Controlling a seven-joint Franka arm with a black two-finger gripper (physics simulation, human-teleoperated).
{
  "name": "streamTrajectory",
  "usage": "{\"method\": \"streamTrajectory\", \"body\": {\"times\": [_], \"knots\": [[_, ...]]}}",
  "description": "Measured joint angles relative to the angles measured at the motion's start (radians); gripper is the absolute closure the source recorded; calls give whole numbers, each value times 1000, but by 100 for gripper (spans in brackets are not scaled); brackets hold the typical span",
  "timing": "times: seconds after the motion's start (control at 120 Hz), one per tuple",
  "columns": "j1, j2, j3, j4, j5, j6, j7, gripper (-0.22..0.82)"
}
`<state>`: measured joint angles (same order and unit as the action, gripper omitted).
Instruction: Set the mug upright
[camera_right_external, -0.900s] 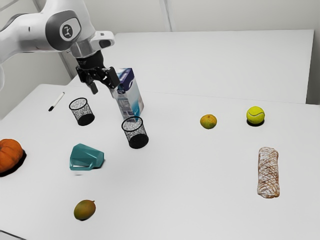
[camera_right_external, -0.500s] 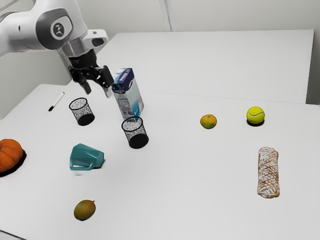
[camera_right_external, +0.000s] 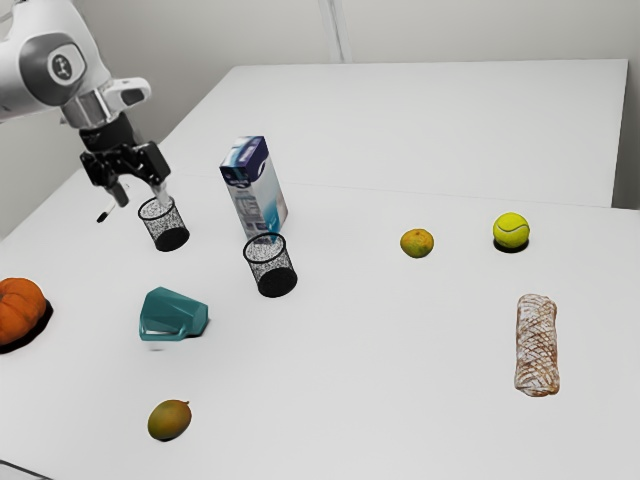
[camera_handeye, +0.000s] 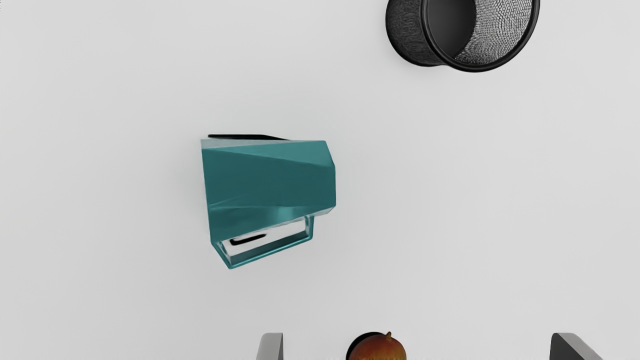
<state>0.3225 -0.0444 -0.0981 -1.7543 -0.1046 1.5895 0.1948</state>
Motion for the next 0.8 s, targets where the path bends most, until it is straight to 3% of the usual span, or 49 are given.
{"method": "streamTrajectory", "body": {"times": [0.8], "knots": [[206, 84, -4, -191, -130, 153, 233, 3]]}}
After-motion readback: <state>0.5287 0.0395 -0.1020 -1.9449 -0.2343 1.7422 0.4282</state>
